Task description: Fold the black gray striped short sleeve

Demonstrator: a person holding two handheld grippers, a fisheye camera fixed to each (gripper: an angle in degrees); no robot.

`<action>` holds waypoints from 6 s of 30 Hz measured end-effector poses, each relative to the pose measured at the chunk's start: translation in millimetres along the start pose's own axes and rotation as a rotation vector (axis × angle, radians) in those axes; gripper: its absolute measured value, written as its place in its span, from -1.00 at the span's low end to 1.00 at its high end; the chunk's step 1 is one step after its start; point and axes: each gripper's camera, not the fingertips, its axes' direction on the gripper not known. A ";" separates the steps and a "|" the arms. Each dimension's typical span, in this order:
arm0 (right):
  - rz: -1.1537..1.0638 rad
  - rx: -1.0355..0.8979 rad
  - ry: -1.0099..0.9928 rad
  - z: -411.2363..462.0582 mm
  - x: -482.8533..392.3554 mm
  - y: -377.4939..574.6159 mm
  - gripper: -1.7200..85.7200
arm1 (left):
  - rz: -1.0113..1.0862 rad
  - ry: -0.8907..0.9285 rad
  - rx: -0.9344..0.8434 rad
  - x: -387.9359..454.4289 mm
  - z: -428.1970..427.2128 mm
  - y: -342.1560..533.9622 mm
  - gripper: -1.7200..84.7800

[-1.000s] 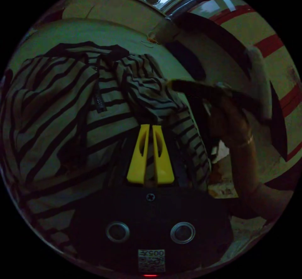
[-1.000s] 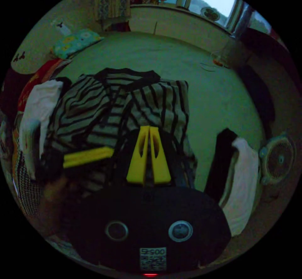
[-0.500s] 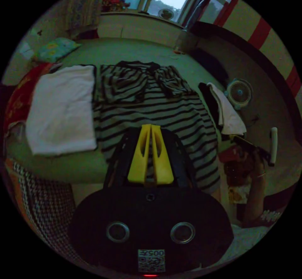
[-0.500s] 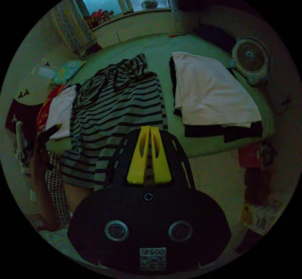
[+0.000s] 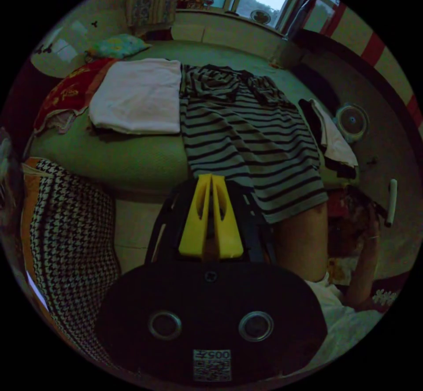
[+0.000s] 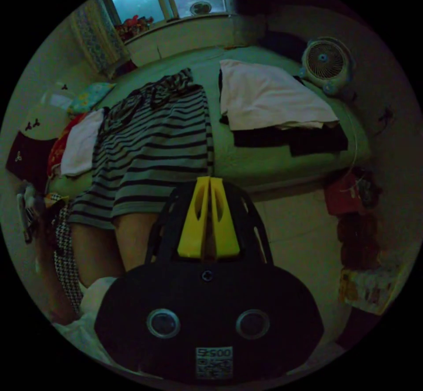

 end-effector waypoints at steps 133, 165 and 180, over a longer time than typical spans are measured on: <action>-0.433 -0.044 -0.028 238.3 -110.9 -455.4 -0.79 | 0.116 0.082 -0.058 -99.4 219.8 -592.7 -0.60; -0.401 -0.050 0.060 191.3 -72.9 -276.2 -0.81 | -0.011 0.181 -0.008 -179.9 190.1 -341.4 -0.75; -0.418 -0.056 -0.064 253.8 -188.6 -307.5 -0.73 | 0.205 0.134 -0.043 -97.7 224.8 -368.8 -0.65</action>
